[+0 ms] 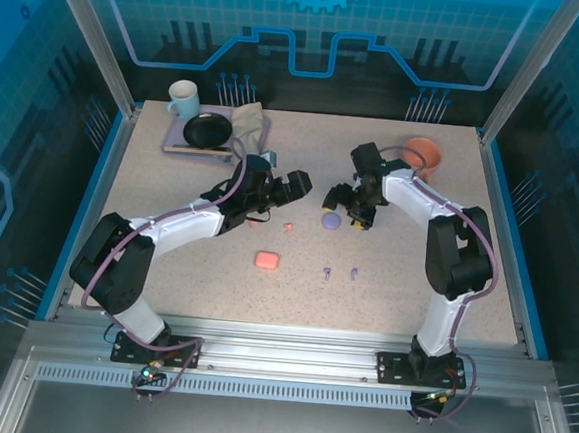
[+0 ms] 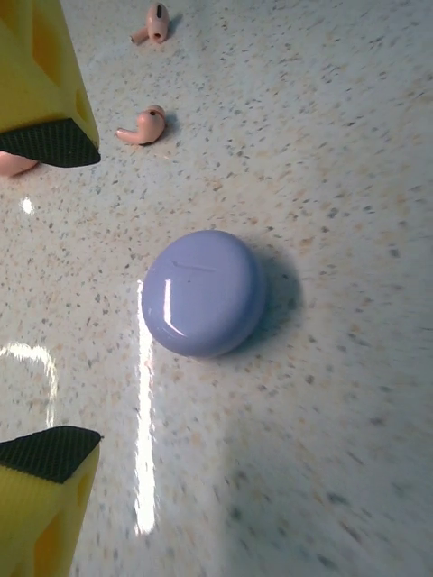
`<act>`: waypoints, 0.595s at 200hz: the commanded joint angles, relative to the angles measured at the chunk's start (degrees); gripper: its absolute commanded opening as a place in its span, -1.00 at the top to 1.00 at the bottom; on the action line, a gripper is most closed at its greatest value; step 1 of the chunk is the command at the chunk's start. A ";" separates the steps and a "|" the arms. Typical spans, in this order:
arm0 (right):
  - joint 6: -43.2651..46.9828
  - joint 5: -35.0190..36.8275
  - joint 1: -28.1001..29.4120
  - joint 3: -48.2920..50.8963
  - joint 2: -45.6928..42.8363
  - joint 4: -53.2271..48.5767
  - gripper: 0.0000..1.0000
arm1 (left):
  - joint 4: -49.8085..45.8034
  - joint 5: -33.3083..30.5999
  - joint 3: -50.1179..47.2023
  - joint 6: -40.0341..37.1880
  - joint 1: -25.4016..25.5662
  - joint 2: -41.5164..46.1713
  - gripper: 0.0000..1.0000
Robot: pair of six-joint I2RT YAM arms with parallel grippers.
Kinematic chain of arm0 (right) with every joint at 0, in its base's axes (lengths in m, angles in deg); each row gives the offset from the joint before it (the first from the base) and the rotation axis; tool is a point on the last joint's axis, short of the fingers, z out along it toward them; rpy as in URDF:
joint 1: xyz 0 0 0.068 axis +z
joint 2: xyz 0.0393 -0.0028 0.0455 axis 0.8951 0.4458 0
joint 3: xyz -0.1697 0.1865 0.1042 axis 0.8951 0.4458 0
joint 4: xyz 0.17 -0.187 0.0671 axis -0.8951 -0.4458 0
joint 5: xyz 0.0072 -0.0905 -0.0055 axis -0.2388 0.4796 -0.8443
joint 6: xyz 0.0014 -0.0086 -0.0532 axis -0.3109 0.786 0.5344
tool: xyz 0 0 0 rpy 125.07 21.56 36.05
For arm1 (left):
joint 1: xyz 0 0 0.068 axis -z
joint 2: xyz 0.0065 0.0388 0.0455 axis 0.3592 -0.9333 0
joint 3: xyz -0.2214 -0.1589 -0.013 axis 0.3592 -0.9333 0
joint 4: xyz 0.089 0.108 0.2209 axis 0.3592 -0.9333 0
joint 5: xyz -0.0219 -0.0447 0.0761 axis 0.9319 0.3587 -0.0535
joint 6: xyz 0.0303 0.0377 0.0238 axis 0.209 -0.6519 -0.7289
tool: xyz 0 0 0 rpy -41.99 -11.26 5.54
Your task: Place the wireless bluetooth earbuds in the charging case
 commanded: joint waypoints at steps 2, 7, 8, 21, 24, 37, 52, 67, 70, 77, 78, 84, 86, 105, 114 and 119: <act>4.62 6.85 1.58 -5.38 1.77 -6.85 -0.61 | -2.29 -1.07 0.73 -2.44 -1.05 1.72 -0.98; 5.36 7.38 2.02 -6.36 2.13 -7.01 -0.61 | -2.59 -1.09 0.83 -2.71 -1.32 1.83 -0.98; 5.52 7.64 2.09 -6.57 2.19 -7.06 -0.61 | -2.69 -1.09 0.88 -2.78 -1.35 1.82 -0.98; 8.50 11.21 3.30 -9.58 3.47 -8.14 -0.63 | -3.73 -1.18 1.01 -3.42 -2.34 2.24 -0.98; 9.21 11.99 3.45 -10.20 3.78 -8.24 -0.63 | -3.90 -1.26 1.01 -3.47 -2.60 2.40 -0.98; 11.63 12.02 3.83 -11.88 5.00 -6.90 -0.64 | -4.64 -0.96 1.23 -3.66 -3.47 2.65 -0.98; 12.72 9.98 3.78 -13.81 7.27 -5.87 -0.64 | -5.86 -0.45 2.06 -4.06 -4.09 2.31 -0.98; 13.09 8.26 3.75 -16.35 9.98 -5.79 -0.64 | -6.83 0.18 3.30 -4.69 -4.18 1.61 -0.98; 13.14 7.98 3.73 -16.88 10.66 -5.94 -0.64 | -6.91 0.29 3.49 -4.66 -4.23 1.42 -0.98; 13.23 7.52 3.69 -17.90 11.84 -6.13 -0.63 | -7.18 0.81 3.92 -4.83 -4.19 1.08 -0.98; 13.23 7.40 3.67 -17.96 12.01 -6.14 -0.63 | -7.18 0.91 3.96 -4.85 -4.19 1.05 -0.98; 13.30 7.00 3.61 -18.62 13.05 -6.24 -0.63 | -7.36 1.18 4.41 -4.92 -4.18 0.81 -0.98; 13.31 6.86 3.65 -18.83 13.35 -6.24 -0.63 | -7.34 1.32 4.48 -4.96 -4.18 0.68 -0.98; 13.23 5.61 3.64 -19.32 14.92 -5.92 -0.63 | -7.56 2.01 5.21 -5.06 -4.18 0.22 -0.98; 13.23 4.72 3.70 -18.89 15.06 -5.38 -0.62 | -7.55 2.16 5.40 -5.05 -4.18 0.06 -0.97; 13.22 4.35 3.64 -18.65 15.16 -5.21 -0.62 | -7.52 2.24 5.49 -5.03 -4.18 -0.03 -0.98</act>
